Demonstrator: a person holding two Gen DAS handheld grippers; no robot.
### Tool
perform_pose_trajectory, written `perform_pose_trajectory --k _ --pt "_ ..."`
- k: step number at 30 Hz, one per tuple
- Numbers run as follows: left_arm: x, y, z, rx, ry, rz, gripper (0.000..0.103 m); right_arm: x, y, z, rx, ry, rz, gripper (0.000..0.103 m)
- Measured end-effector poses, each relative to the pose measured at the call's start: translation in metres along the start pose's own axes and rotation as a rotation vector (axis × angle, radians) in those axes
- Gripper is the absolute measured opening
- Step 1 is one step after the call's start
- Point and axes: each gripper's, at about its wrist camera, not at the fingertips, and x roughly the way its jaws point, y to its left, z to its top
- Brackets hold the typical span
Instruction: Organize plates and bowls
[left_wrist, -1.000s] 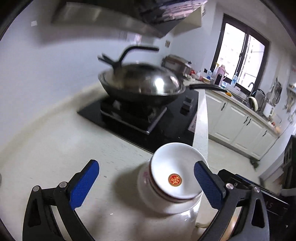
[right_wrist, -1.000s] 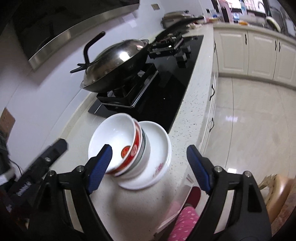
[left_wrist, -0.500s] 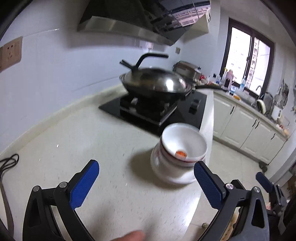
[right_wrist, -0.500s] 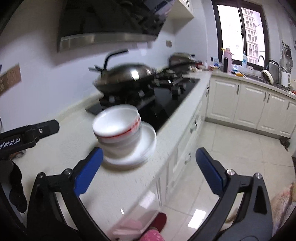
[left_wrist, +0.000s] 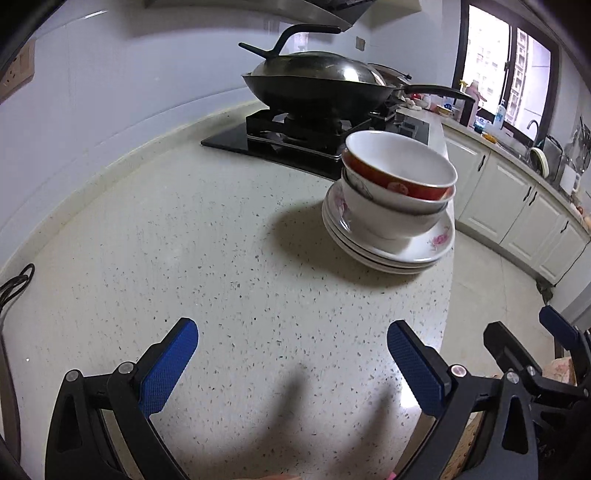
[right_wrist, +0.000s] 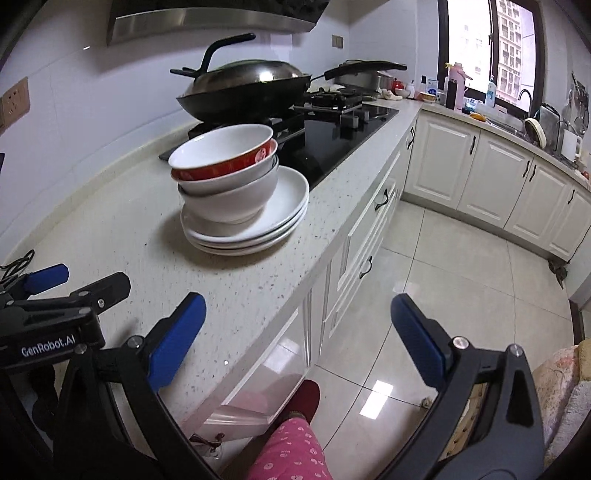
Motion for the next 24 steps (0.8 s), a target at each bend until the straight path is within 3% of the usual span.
perform_pose_trajectory --k 24 --pt "-0.001 0.02 -0.011 -0.033 -0.016 0.014 0.103 -0.001 0.012 0.002 -0.008 0.017 -0.017 0.101"
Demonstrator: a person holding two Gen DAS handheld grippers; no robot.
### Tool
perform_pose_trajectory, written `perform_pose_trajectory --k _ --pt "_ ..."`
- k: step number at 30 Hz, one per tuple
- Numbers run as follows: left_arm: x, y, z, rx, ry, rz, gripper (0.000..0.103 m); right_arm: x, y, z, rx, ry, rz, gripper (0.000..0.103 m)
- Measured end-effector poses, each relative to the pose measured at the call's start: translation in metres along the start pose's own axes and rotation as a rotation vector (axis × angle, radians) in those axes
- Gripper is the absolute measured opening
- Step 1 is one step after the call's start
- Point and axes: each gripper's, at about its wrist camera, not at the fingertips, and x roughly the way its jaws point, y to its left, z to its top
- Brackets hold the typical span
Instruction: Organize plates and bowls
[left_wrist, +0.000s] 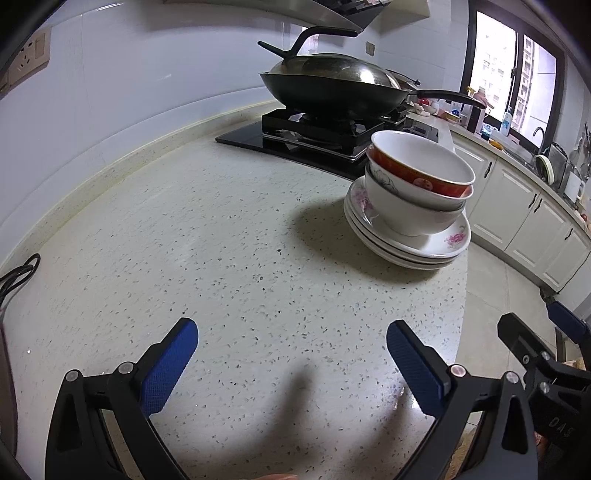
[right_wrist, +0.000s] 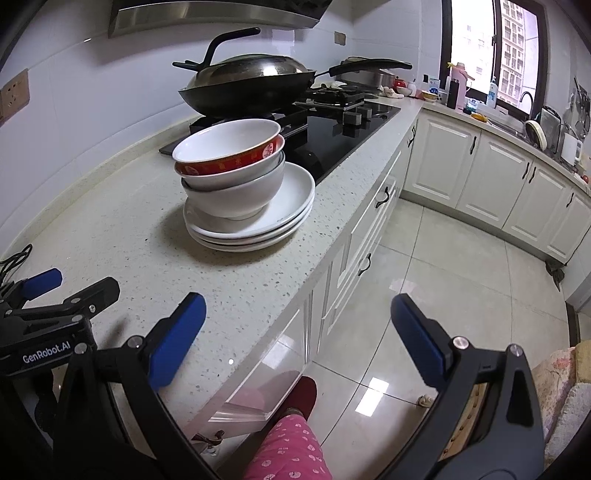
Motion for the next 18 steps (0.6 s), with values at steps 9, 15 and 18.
perform_pose_trajectory --k 9,15,18 --pt "-0.0016 -0.0001 0.0001 0.007 -0.01 0.007 0.103 0.0003 -0.0004 -0.0004 0.005 0.0 -0.001 0.101" --pt "-0.0005 0.0012 -0.0001 0.007 -0.006 0.014 0.103 0.0003 -0.0003 -0.0003 0.011 0.004 -0.006 0.101" --pt "0.0006 0.0022 -0.0008 0.006 -0.002 0.014 0.103 0.0022 -0.0015 0.0 0.012 0.007 -0.005 0.101"
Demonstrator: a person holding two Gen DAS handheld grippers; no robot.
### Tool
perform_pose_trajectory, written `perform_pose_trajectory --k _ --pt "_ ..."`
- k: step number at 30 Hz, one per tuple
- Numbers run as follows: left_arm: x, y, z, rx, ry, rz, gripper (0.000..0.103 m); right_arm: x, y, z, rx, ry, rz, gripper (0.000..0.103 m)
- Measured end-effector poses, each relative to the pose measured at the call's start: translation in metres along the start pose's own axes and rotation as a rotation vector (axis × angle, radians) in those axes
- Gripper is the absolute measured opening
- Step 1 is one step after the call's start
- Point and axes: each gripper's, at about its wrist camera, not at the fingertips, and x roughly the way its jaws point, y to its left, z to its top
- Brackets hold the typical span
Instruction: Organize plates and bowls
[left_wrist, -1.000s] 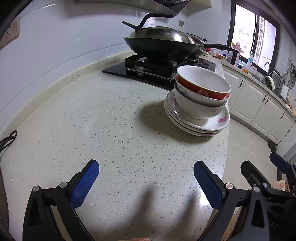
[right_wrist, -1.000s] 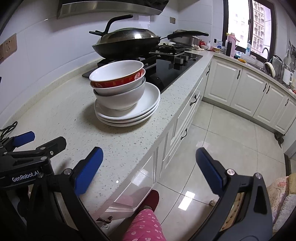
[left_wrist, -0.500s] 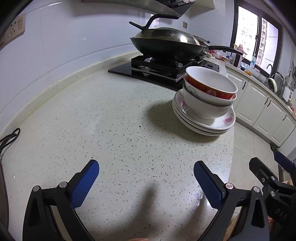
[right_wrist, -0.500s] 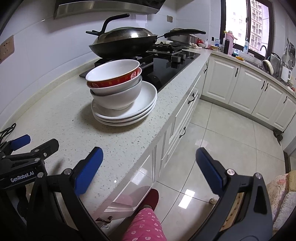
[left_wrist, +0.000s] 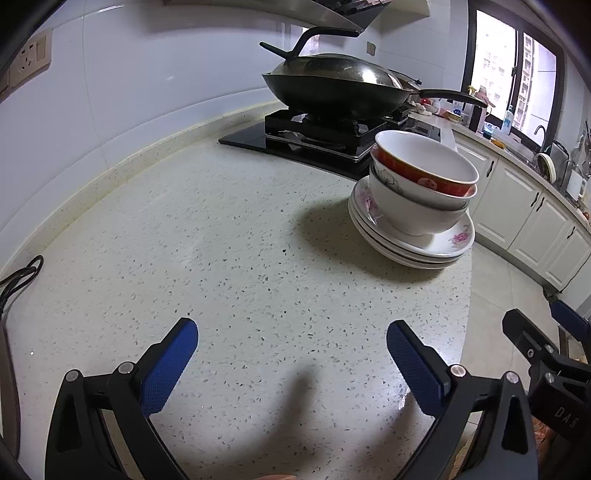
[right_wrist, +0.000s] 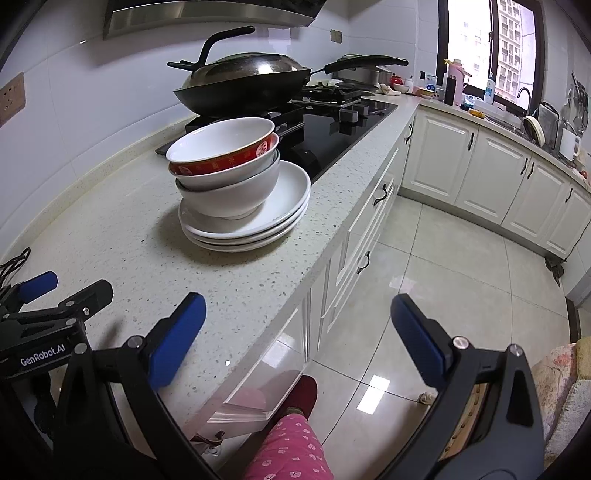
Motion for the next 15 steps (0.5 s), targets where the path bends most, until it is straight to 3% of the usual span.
perform_pose_trajectory --k 15 --pt "0.0004 0.0049 -0.0017 -0.005 0.003 0.008 0.103 0.0019 0.0034 -0.0011 0.007 0.012 -0.003 0.101"
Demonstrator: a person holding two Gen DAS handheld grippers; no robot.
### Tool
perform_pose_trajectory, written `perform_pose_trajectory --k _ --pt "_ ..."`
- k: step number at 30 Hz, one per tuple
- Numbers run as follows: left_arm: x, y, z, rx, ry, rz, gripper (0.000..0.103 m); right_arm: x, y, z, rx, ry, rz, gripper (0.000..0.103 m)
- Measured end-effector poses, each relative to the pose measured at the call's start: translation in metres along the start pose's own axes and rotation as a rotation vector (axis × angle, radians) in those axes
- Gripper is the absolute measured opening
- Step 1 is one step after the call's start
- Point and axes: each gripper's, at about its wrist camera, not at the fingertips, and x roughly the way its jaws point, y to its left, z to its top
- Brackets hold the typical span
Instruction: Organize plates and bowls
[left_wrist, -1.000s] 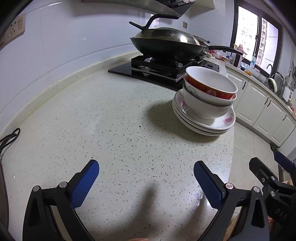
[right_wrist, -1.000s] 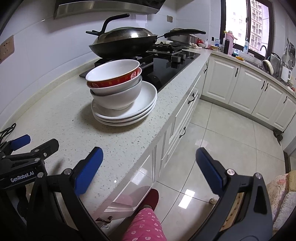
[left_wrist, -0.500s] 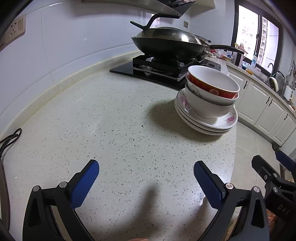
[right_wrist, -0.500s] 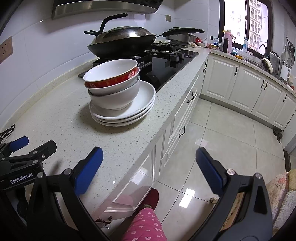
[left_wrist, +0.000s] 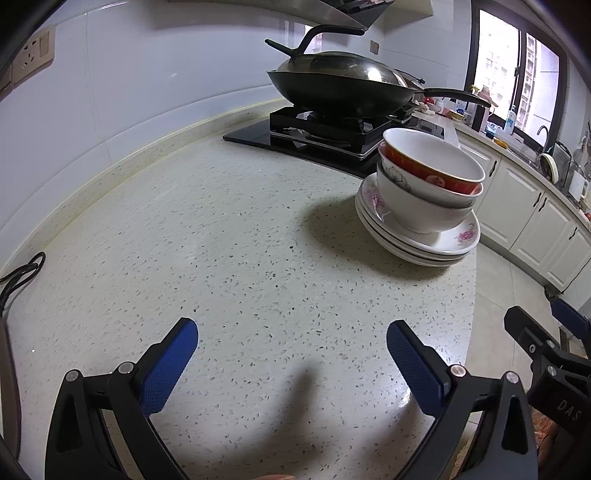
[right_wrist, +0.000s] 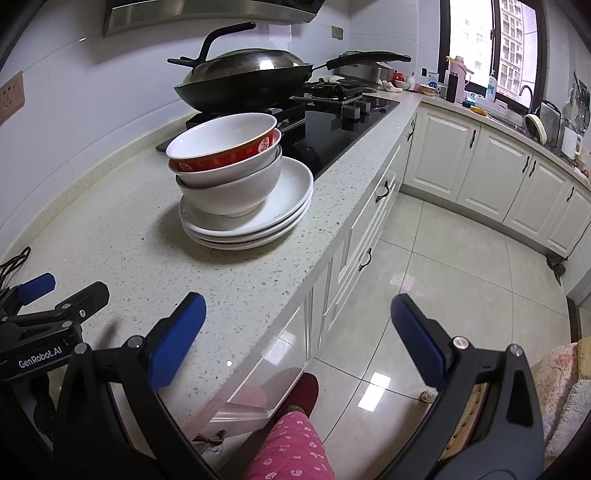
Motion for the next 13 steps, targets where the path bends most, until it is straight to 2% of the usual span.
perform_pose_trajectory --k 13 --pt "-0.0055 -0.0012 -0.0001 -0.004 -0.005 -0.007 0.103 0.0014 -0.0025 -0.0006 0.011 0.005 0.001 0.101"
